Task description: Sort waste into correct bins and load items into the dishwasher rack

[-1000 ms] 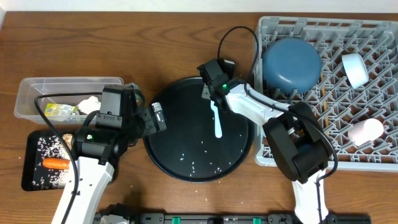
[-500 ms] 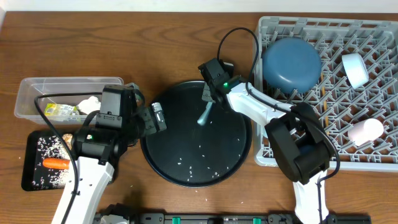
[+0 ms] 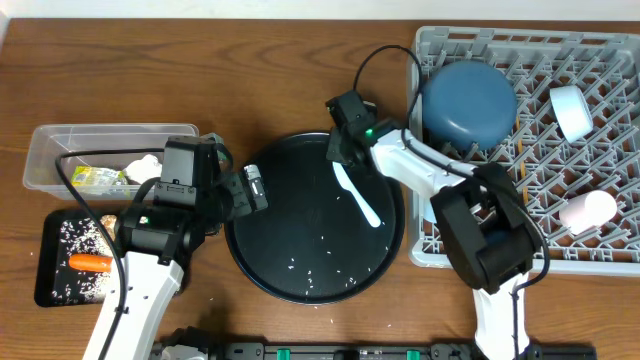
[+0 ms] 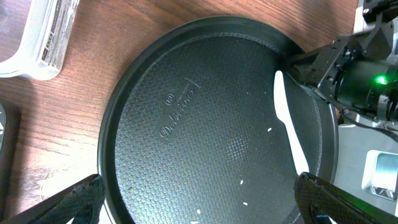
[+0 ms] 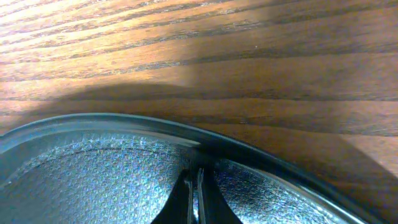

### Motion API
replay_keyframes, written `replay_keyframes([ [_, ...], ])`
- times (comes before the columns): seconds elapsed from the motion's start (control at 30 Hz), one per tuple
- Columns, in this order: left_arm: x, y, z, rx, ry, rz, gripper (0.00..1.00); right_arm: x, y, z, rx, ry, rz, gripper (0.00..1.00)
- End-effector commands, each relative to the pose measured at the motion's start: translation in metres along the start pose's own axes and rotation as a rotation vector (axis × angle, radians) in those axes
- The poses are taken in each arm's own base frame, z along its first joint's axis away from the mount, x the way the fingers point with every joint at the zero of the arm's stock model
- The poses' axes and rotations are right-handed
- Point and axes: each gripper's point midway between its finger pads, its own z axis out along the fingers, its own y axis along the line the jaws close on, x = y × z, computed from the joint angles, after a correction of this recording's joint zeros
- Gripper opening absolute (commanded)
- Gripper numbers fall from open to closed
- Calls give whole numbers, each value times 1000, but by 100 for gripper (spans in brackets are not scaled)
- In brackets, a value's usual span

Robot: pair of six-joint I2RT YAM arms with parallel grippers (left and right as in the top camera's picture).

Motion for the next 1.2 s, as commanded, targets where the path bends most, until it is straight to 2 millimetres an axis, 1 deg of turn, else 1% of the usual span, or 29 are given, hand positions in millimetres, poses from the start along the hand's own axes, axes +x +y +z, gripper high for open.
replay_keyframes([
  [0.0, -4, 1, -2, -10, -14, 2, 98, 20, -17, 18, 10, 84, -44, 8],
  [0.03, -4, 1, -2, -10, -14, 2, 98, 16, -13, 15, -15, 77, -82, 13],
  [0.07, -4, 1, -2, -10, -14, 2, 98, 12, -10, 10, -33, 73, -109, 15],
  [0.13, -4, 1, -2, -10, -14, 2, 98, 0, -9, -7, -47, 51, -146, 18],
  [0.2, -4, 1, -2, -10, -14, 2, 98, -14, -10, -29, -58, 22, -172, 20],
  [0.27, -4, 1, -2, -10, -14, 2, 98, -23, -10, -57, -69, 0, -199, 22],
  [0.33, -4, 1, -2, -10, -14, 2, 98, -23, -10, -79, -82, 4, -251, 24],
  [0.4, -4, 1, -2, -10, -14, 2, 98, -17, -14, -96, -70, 23, -284, 25],
  [0.47, -4, 1, -2, -10, -14, 2, 98, -3, -23, -111, -43, 78, -284, 24],
  [0.5, -4, 1, -2, -10, -14, 2, 98, 7, -26, -114, -35, 117, -285, 24],
  [0.6, -4, 1, -2, -10, -14, 2, 98, 36, -33, -115, -7, 227, -295, 24],
  [0.73, -4, 1, -2, -10, -14, 2, 98, 74, -44, -108, 59, 337, -330, 26],
  [0.83, -4, 1, -2, -10, -14, 2, 98, 95, -51, -102, 87, 387, -348, 25],
  [0.97, -4, 1, -2, -10, -14, 2, 98, 118, -65, -97, 149, 429, -320, 26],
  [1.07, -4, 1, -2, -10, -14, 2, 98, 135, -81, -92, 198, 463, -277, 26],
  [1.17, -4, 1, -2, -10, -14, 2, 98, 146, -89, -79, 194, 455, -273, 27],
])
